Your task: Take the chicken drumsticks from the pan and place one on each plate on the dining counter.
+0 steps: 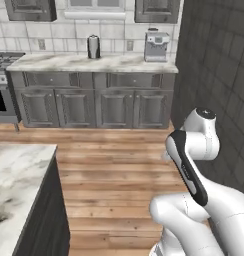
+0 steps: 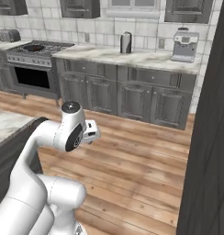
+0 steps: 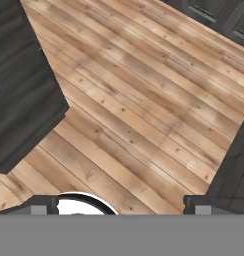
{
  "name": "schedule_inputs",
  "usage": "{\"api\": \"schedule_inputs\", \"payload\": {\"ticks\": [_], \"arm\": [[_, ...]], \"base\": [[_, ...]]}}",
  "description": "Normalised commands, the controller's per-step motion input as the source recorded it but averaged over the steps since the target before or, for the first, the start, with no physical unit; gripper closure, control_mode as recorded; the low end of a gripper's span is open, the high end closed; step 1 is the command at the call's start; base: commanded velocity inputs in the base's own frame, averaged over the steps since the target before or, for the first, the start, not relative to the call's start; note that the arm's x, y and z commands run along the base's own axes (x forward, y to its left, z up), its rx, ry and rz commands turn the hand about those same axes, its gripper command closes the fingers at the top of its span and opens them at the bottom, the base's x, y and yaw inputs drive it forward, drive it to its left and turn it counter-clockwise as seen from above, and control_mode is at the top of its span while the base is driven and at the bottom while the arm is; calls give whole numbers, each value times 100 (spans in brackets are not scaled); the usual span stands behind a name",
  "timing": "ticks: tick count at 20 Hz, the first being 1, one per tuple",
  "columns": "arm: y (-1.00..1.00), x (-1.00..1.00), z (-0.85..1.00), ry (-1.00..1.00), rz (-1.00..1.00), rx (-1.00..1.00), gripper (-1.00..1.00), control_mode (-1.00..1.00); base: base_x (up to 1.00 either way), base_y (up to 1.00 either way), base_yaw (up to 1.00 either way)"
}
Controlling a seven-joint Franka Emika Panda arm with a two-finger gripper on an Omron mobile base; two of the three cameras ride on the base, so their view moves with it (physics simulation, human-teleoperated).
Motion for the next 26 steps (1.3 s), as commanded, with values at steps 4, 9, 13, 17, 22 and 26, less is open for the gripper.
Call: {"api": "schedule_inputs", "payload": {"ticks": [4, 9, 13, 17, 22, 26], "arm": [[0, 0, 0, 0, 0, 0, -100, 100], [0, 0, 0, 0, 0, 0, -100, 100], [0, 0, 0, 0, 0, 0, -100, 100], [0, 0, 0, 0, 0, 0, -100, 100], [0, 0, 0, 0, 0, 0, -100, 100], [0, 0, 0, 0, 0, 0, -100, 100]], "base": [[100, -48, 17], [100, -9, 13], [100, 0, 7], [100, 1, 17], [100, 6, 26], [100, 10, 43]]}}
